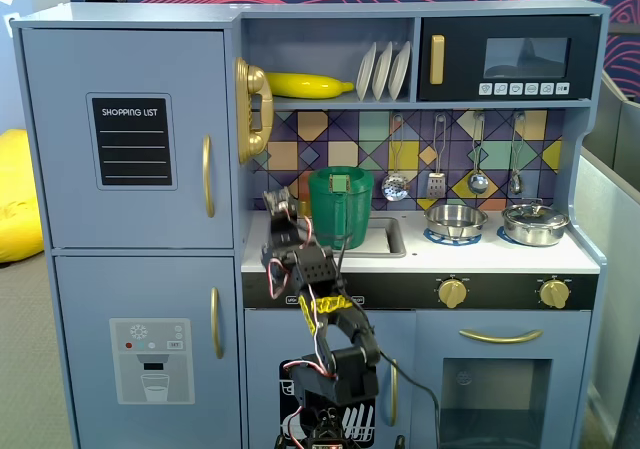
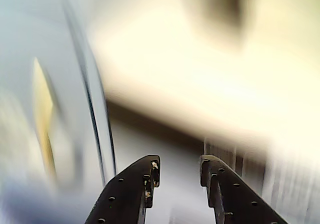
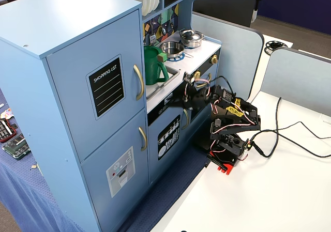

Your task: Open the left cabinet door

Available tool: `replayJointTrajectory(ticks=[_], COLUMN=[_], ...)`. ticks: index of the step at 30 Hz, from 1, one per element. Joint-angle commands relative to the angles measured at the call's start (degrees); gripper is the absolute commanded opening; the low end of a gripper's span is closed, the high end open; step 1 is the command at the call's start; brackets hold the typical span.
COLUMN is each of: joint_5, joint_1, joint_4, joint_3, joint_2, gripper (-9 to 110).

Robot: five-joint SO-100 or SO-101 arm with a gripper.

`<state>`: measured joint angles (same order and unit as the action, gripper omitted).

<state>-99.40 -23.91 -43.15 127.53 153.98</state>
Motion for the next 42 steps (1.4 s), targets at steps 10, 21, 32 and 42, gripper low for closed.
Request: replayJointTrajectory(ticks=[10, 21, 32, 42], joint_5=[5.98, 4.83, 3.08, -1.58], joint_1=[-7.29, -12.04, -15.29, -24.17], joint_4=[12.3, 24.87, 28.74, 30.59], joint_3=[-22.76, -20.74, -24.96, -26.98], joint_2=[-16.52, -19.51, -25.58, -27.33], gripper=[5, 13, 13, 11])
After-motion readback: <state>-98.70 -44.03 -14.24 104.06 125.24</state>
